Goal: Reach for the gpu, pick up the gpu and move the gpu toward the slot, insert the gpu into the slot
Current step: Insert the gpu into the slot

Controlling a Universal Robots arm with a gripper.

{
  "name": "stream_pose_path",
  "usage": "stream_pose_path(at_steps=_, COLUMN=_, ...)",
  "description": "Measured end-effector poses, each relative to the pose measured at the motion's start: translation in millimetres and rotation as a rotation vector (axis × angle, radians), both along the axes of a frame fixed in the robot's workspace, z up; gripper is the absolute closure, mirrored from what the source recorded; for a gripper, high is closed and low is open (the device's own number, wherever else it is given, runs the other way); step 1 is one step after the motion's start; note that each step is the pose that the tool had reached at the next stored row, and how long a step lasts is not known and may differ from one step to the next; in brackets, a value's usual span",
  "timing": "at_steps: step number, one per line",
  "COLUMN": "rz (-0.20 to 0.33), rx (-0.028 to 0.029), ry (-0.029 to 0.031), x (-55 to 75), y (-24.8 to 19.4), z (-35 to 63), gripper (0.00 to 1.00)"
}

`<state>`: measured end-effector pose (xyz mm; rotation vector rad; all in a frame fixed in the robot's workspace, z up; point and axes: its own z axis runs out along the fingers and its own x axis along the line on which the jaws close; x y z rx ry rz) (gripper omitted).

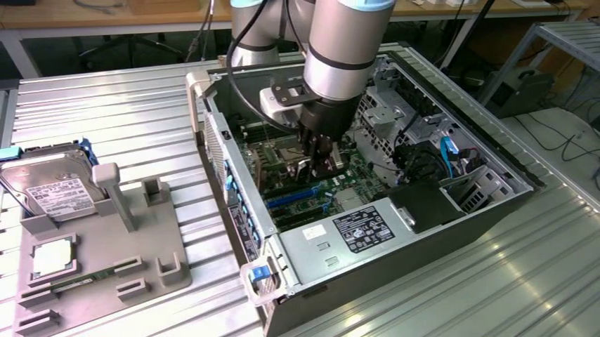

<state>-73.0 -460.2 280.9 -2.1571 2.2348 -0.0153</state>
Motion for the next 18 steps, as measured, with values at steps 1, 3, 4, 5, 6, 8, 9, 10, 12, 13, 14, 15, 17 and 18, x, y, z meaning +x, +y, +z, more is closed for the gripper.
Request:
stream_pose_path(at_steps=1, rz=0.0, rx=-0.0003, ry=0.0002, x=-1.1, y=-0.1, z=-0.4, gripper=0.72)
stream_pose_path(at_steps=3, rz=0.0, rx=-0.0003, ry=0.0014, x=-1.7, y=-0.1, z=-1.1, gripper=0.72)
stream_pose_path(at_steps=4, rz=0.0, rx=-0.0002, ry=0.0021, x=-1.8, y=-0.1, z=-1.8, gripper=0.72)
stream_pose_path(at_steps=5, rz=0.0, rx=-0.0003, ry=0.0031, x=-1.8, y=-0.1, z=-2.2, gripper=0.72)
stream_pose_path(at_steps=6, rz=0.0, rx=-0.0004, ry=0.005, x=-1.8, y=-0.2, z=-2.3, gripper=0.72)
stream_pose_path(at_steps=8, rz=0.0, rx=-0.0002, ry=0.0119, x=-1.8, y=-0.4, z=-2.9, gripper=0.72)
stream_pose_path(at_steps=9, rz=0.0, rx=-0.0002, ry=0.0135, x=-1.8, y=-0.4, z=-3.4, gripper=0.72)
stream_pose_path(at_steps=10, rz=-0.001, rx=-0.0003, ry=0.014, x=-1.8, y=-0.5, z=-4.0, gripper=0.72)
stream_pose_path(at_steps=12, rz=0.0, rx=-0.0004, ry=0.0171, x=-1.7, y=-1.1, z=-5.7, gripper=0.72)
stream_pose_path(at_steps=13, rz=-0.001, rx=-0.0002, ry=0.0203, x=-1.7, y=-1.5, z=-6.6, gripper=0.72)
stream_pose_path(at_steps=14, rz=-0.001, rx=-0.0002, ry=0.0239, x=-1.8, y=-1.5, z=-7.5, gripper=0.72)
stream_pose_path(at_steps=15, rz=-0.001, rx=-0.0003, ry=0.0265, x=-1.8, y=-1.5, z=-8.2, gripper=0.72)
stream_pose_path(at_steps=17, rz=-0.001, rx=-0.0003, ry=0.0284, x=-1.8, y=-1.5, z=-9.8, gripper=0.72)
stream_pose_path(at_steps=18, rz=-0.001, rx=-0.0003, ry=0.0287, x=-1.8, y=-1.5, z=-10.9, gripper=0.72)
